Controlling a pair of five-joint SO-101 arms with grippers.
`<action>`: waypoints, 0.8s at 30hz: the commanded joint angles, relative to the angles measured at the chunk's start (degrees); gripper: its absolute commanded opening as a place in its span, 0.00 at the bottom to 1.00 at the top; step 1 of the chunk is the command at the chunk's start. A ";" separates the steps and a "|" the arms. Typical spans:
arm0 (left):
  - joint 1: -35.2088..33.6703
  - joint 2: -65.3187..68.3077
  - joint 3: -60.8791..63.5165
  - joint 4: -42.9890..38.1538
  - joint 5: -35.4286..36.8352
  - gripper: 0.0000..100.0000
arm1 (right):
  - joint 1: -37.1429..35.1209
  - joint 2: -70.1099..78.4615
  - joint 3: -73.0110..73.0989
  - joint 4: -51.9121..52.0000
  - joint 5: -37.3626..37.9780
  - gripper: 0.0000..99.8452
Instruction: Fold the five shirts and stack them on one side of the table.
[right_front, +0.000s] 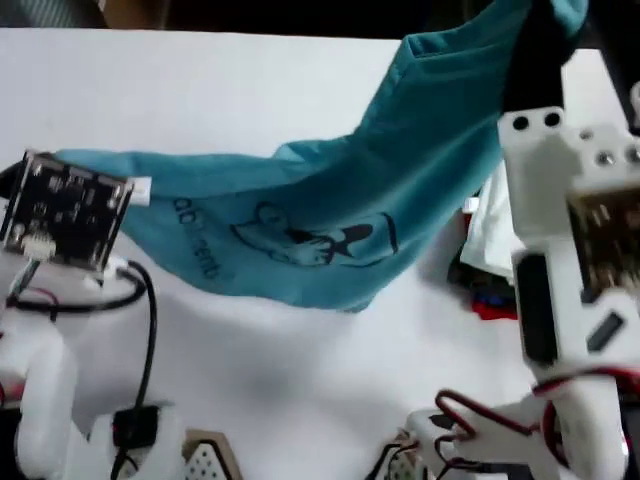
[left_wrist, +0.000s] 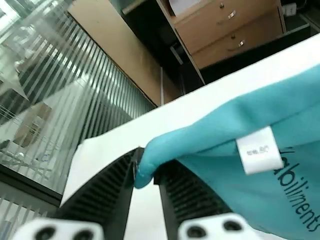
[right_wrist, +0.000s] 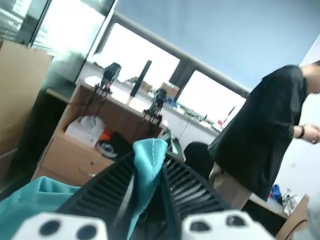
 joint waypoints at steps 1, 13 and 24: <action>-0.70 -1.41 -2.42 0.26 -0.18 0.02 | -0.57 -2.86 -1.32 -1.63 0.53 0.02; -0.70 -5.45 2.68 -0.26 -0.44 0.02 | -0.57 -5.14 -0.79 -2.68 3.25 0.02; -0.79 -7.47 2.42 0.79 -0.26 0.02 | -0.31 -5.14 -0.70 -2.33 3.25 0.02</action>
